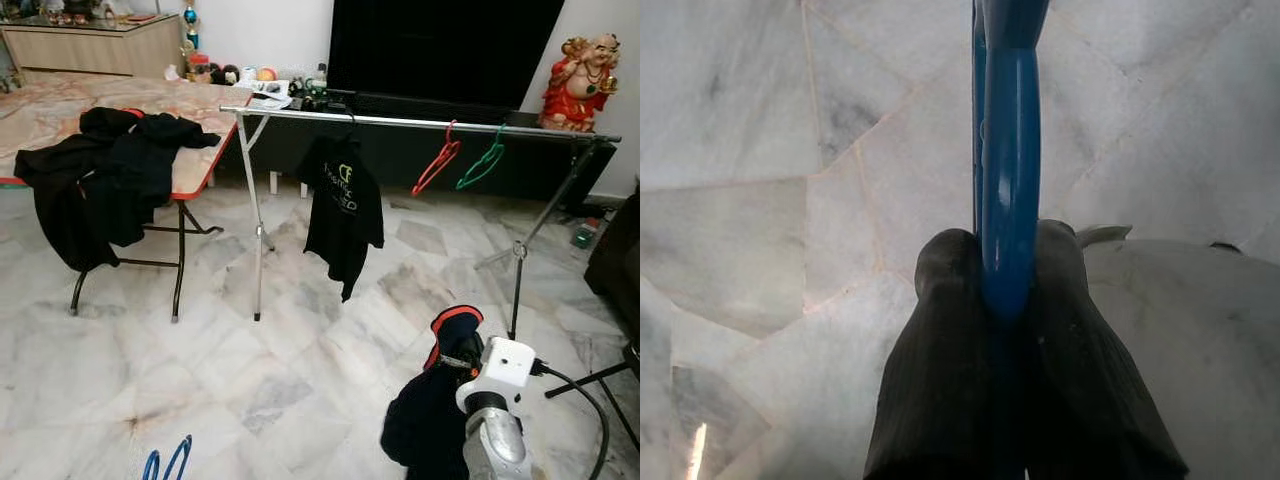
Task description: Hang hanger
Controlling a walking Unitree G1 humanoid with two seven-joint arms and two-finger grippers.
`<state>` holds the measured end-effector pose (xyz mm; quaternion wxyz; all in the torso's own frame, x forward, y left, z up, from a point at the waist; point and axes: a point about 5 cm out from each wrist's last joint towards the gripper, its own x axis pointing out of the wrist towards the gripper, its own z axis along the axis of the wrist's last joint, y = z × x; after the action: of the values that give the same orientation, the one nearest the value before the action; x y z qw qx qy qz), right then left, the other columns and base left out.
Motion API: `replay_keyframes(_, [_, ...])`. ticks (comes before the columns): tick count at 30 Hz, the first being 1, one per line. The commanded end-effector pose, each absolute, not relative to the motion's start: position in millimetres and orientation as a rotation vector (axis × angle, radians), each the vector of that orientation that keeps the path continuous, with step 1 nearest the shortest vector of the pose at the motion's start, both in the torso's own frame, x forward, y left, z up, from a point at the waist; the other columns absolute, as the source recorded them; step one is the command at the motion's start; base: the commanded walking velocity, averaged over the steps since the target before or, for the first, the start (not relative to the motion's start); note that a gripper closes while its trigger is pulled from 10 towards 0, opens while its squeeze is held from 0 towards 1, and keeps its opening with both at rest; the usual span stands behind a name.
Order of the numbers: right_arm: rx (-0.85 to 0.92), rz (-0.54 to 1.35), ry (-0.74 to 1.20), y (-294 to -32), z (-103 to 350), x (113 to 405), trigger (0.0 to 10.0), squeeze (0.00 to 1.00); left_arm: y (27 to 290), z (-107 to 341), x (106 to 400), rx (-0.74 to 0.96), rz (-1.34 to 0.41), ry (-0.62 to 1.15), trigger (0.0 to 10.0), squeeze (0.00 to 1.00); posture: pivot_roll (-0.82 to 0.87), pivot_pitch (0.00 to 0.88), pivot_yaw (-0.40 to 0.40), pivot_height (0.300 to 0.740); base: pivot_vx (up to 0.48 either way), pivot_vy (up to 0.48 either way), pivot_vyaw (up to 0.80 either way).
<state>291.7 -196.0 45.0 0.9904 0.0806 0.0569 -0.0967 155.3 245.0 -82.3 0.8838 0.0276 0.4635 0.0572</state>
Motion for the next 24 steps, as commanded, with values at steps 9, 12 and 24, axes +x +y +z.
replay_keyframes(9, [0.132,-0.149,0.047,-188.9,71.7,307.4,10.0,0.00,249.8,-89.3,135.4,0.030,0.153,1.022,10.0,0.00,0.17,0.000,-0.099,0.740,0.000,0.476,0.00])
replay_keyframes(12, [0.135,-0.164,0.039,-192.1,73.8,308.2,10.0,0.00,249.6,-89.9,134.1,0.031,0.144,1.030,10.0,0.00,0.17,0.000,-0.090,0.740,0.000,0.476,0.00])
replay_keyframes(24, [0.139,-0.148,0.053,-182.9,70.8,307.5,10.0,0.00,252.8,-89.9,133.3,0.038,0.163,1.045,10.0,0.00,0.19,0.000,-0.092,0.740,0.000,0.476,0.00])
